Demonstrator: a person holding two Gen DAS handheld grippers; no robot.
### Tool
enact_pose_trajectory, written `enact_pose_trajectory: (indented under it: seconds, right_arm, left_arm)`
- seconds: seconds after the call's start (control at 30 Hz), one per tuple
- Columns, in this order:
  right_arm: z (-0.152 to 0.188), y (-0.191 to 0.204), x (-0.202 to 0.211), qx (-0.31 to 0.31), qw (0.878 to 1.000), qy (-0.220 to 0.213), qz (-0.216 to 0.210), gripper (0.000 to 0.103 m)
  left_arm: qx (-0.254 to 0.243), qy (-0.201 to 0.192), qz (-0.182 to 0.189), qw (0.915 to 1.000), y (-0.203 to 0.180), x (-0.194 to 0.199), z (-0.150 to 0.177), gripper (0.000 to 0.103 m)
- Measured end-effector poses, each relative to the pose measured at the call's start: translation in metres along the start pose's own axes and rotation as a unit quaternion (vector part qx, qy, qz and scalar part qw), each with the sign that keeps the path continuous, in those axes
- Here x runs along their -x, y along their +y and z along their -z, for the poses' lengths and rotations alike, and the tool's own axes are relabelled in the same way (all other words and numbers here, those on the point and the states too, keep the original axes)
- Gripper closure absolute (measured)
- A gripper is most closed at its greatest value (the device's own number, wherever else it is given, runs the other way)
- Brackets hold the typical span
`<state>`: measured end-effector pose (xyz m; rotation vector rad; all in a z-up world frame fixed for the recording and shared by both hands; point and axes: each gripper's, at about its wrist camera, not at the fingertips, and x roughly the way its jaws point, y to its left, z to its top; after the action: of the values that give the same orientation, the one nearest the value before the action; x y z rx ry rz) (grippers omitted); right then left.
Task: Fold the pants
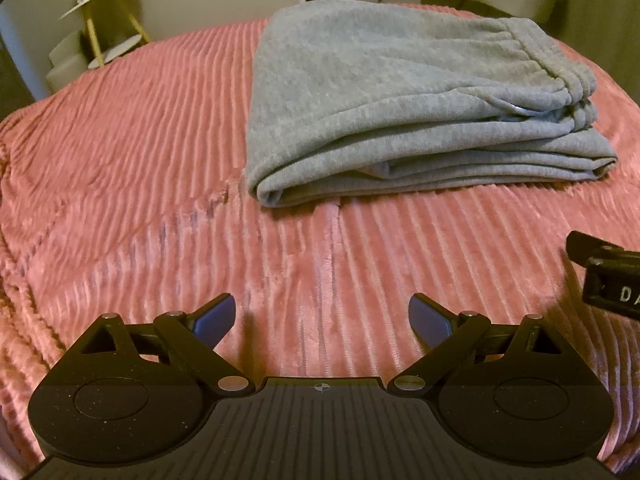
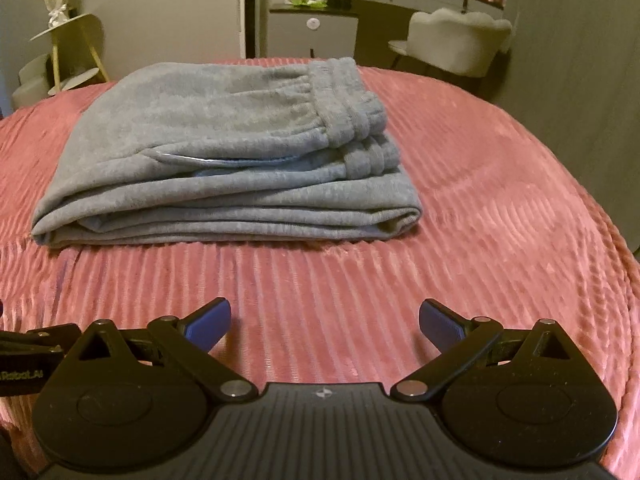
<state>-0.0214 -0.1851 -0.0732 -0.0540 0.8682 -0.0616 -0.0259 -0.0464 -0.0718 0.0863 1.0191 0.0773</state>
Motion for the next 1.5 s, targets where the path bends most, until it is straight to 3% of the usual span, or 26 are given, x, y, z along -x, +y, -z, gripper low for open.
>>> enact_pose_trajectory:
  seconds: [0.47,1.5]
  right_arm:
    - [0.0001,0.0040,0.0022,0.011,1.000,-0.009,0.000,0.003]
    - [0.0020,0.0046,-0.0014,0.012,1.000,0.000,0.001,0.003]
  left_arm:
    - [0.001,-0.020,0.011,0.9997,-0.0005,0.0061,0.0003,0.006]
    - [0.000,-0.014,0.012,0.9998,-0.0004,0.0049,-0.0004,0.006]
